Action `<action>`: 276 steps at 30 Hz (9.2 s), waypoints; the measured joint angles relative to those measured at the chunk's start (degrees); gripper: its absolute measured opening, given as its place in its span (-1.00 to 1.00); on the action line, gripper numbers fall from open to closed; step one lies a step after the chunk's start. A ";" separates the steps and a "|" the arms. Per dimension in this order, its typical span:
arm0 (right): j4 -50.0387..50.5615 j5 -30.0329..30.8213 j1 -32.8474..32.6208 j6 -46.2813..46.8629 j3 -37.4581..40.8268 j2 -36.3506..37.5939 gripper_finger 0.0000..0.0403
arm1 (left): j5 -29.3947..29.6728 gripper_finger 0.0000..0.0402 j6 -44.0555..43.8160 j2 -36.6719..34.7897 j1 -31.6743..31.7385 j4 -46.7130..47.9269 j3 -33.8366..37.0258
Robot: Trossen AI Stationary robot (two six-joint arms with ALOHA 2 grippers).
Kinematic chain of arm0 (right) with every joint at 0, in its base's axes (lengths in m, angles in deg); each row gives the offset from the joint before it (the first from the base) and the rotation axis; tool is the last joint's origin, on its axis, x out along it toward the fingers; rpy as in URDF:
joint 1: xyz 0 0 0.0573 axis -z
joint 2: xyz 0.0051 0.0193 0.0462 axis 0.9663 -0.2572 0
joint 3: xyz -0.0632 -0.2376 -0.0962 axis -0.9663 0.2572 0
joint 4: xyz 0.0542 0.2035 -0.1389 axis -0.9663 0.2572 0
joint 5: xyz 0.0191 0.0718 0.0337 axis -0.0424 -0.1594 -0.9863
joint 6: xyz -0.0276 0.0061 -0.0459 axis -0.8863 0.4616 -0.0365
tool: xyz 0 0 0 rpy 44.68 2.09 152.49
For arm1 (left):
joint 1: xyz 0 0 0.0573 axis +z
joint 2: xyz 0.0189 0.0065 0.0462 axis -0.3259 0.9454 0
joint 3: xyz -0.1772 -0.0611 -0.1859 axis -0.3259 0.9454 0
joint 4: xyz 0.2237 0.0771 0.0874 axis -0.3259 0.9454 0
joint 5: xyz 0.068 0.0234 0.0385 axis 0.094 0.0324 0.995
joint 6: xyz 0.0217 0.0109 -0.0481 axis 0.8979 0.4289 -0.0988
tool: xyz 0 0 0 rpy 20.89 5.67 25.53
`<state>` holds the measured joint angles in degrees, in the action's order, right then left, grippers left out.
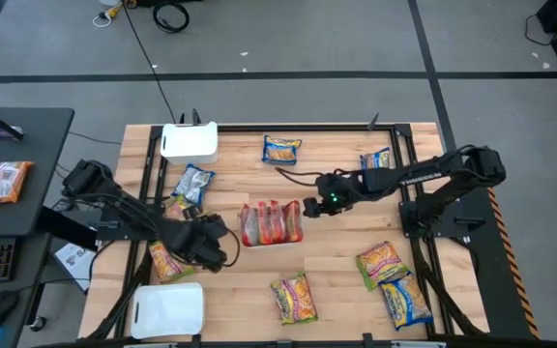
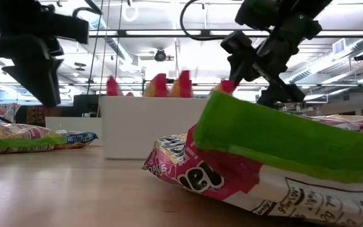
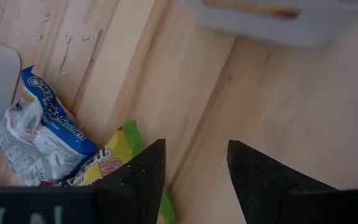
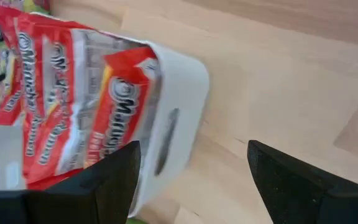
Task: Sort Maruchan noodles
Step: Adjust the white bin on the table, then put the green noodle pack into the top white bin
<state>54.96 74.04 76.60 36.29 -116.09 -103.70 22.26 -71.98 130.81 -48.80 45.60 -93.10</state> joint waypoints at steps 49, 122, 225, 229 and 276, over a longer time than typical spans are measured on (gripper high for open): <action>-4.73 12.18 -13.57 0.19 -0.04 10.03 0.47 | -6.66 -0.29 0.90 -1.51 23.74 1.96 6.88; -3.49 16.62 -24.42 8.31 -0.08 9.99 0.47 | -36.19 -0.18 85.40 8.83 21.77 -6.33 0.84; -0.13 10.78 -15.42 -3.95 -0.04 9.99 0.47 | 1.17 -0.99 125.98 4.58 76.98 8.86 -26.86; -1.08 8.48 -13.51 -4.68 -0.04 9.99 0.47 | -2.45 -0.99 128.76 8.05 76.40 8.72 -26.84; 0.54 9.87 -0.36 -26.50 -0.06 21.74 0.35 | -14.34 -0.24 103.93 1.54 64.26 0.68 -21.66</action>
<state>55.49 83.91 76.24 9.78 -116.15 -81.97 7.91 31.95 132.35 15.45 46.28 -114.76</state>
